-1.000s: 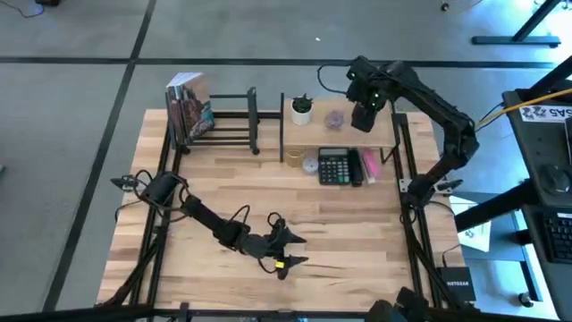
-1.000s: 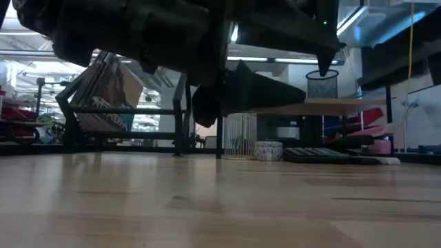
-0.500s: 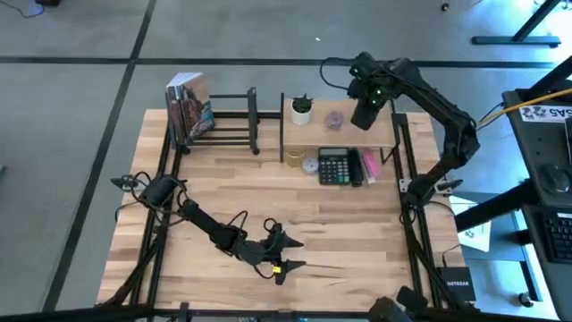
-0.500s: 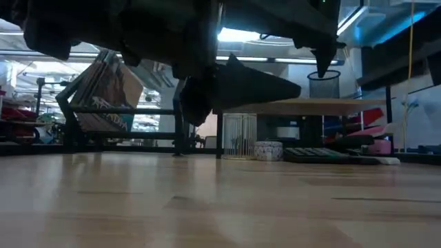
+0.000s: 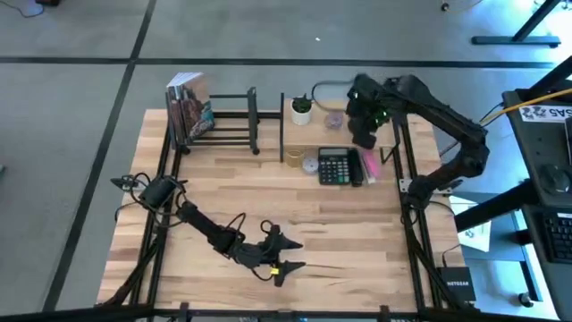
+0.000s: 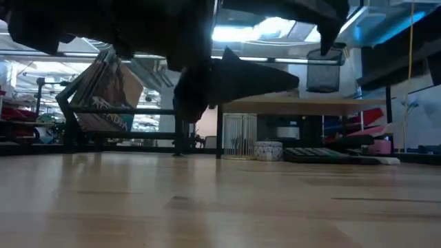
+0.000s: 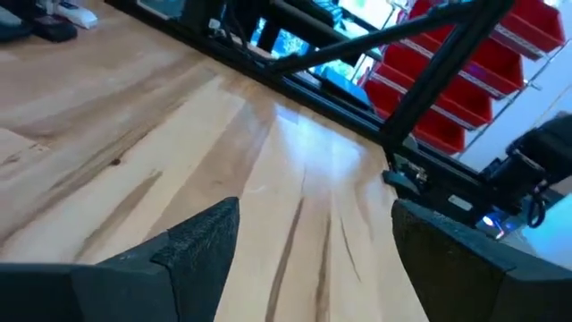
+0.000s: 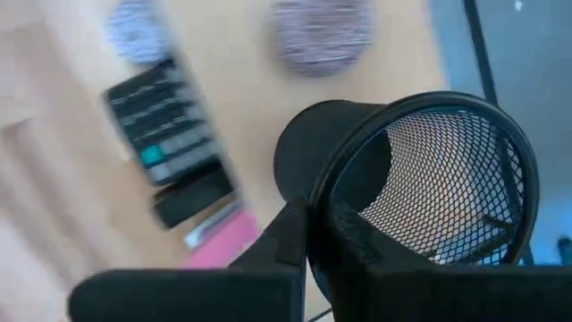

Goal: Stock shelves
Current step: Remove the black pen holder from the shelf

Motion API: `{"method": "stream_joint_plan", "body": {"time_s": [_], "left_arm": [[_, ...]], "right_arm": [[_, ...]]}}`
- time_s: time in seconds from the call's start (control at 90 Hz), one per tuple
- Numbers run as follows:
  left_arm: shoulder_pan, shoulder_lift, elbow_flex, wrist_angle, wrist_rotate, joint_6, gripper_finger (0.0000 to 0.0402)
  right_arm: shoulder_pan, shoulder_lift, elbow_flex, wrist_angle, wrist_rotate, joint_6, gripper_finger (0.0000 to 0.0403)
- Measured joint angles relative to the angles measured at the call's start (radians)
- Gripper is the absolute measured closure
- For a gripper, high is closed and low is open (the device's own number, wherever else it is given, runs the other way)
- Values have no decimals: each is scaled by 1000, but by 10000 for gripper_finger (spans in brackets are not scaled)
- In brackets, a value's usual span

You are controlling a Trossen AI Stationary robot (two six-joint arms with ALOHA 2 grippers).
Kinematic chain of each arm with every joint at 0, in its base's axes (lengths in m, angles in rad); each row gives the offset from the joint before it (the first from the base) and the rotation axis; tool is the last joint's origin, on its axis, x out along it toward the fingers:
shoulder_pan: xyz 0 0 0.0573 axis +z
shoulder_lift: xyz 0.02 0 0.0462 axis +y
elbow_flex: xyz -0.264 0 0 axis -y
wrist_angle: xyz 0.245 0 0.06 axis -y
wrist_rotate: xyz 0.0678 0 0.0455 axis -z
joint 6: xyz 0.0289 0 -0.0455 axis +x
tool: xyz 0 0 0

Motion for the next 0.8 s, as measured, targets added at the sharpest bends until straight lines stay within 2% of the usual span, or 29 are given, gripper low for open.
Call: {"method": "stream_joint_plan", "body": {"time_s": [0.211, 0.456, 0.611, 0.8], "left_arm": [[-60, -18, 0, 83, -84, 87, 126], [-158, -93, 1, 91, -271, 209, 126], [-191, -143, 2, 93, -281, 231, 126], [-222, -153, 2, 91, -291, 275, 126]], "right_arm": [[362, -12, 0, -3, -97, 185, 402], [729, -5, -35, 97, -97, 407, 402], [931, -4, -150, 164, -104, 618, 402], [1136, -3, -356, 308, -209, 889, 402]]}}
